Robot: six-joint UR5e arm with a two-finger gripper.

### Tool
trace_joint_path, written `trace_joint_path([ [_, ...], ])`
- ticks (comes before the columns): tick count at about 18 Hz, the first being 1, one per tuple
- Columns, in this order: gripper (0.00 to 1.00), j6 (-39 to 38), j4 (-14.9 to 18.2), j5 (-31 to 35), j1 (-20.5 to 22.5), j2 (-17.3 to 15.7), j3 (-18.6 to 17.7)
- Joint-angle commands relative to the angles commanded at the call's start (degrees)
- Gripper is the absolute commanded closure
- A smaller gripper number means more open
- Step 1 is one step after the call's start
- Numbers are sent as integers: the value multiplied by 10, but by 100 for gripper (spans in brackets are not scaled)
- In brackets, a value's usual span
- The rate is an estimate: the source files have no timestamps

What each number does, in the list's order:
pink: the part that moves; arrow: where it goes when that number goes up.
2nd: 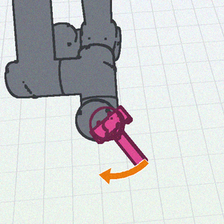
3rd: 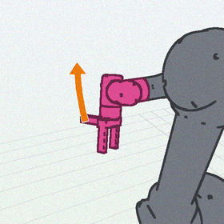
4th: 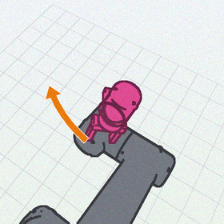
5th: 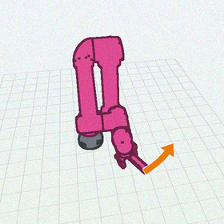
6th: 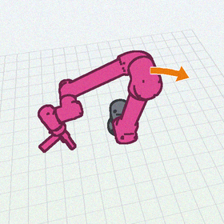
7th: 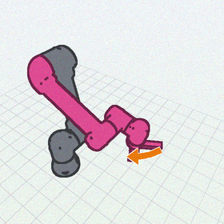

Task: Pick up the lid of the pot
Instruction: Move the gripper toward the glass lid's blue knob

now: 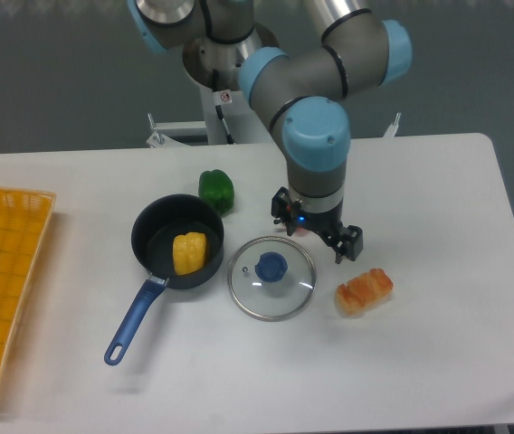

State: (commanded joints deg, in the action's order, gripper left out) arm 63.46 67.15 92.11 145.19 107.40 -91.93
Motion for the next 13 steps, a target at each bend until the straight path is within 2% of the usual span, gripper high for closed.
trace_joint_path([
  [6,0,0,0,-2,-1,0,2],
  [13,0,-31,-6,-1,-4,1,-27],
])
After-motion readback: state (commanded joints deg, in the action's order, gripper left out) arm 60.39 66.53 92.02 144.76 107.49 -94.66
